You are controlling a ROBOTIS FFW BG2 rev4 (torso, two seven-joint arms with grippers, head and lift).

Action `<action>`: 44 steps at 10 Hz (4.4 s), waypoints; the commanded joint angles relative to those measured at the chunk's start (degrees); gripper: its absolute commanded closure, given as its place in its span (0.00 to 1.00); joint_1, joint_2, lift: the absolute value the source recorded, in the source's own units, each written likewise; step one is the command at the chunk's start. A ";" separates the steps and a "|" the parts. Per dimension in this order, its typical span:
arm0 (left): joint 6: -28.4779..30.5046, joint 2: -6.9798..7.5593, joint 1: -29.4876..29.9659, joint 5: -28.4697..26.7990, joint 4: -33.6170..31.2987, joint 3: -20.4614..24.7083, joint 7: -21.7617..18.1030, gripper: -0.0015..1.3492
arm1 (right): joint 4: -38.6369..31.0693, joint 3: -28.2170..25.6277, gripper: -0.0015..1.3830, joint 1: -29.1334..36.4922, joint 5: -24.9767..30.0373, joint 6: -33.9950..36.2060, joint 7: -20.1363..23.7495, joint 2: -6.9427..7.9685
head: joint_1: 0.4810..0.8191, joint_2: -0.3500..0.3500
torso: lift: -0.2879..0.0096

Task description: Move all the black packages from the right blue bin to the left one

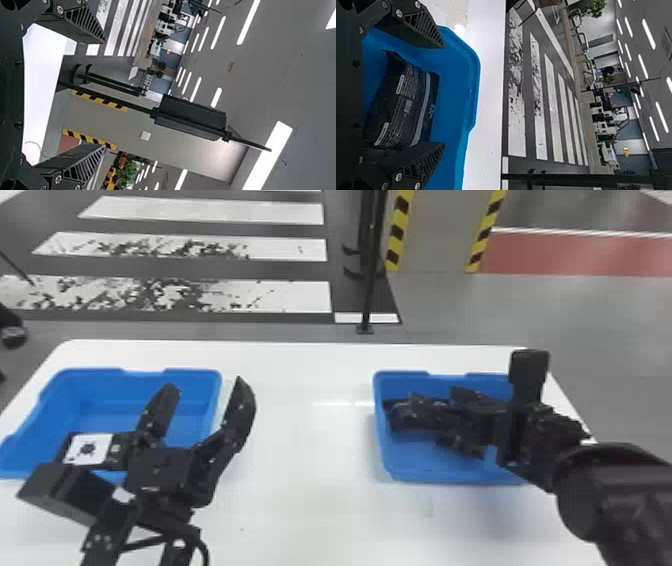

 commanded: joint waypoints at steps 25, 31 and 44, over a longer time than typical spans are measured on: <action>-3.61 0.45 -0.58 10.20 1.55 -2.46 -2.23 0.11 | -3.69 -1.28 0.88 2.56 -11.64 -2.42 2.71 -0.36 | 0.63 0.42 | 0.40; -1.22 1.07 -1.28 13.97 1.55 -4.18 -3.38 0.11 | -13.12 1.57 0.49 6.07 -12.55 -1.30 4.03 -0.62 | 0.63 0.56 | 0.40; -1.08 0.72 -1.42 13.06 2.39 -3.38 -3.46 0.11 | 8.12 5.92 0.33 -6.16 3.67 6.30 1.92 -1.15 | 0.63 0.40 | 0.40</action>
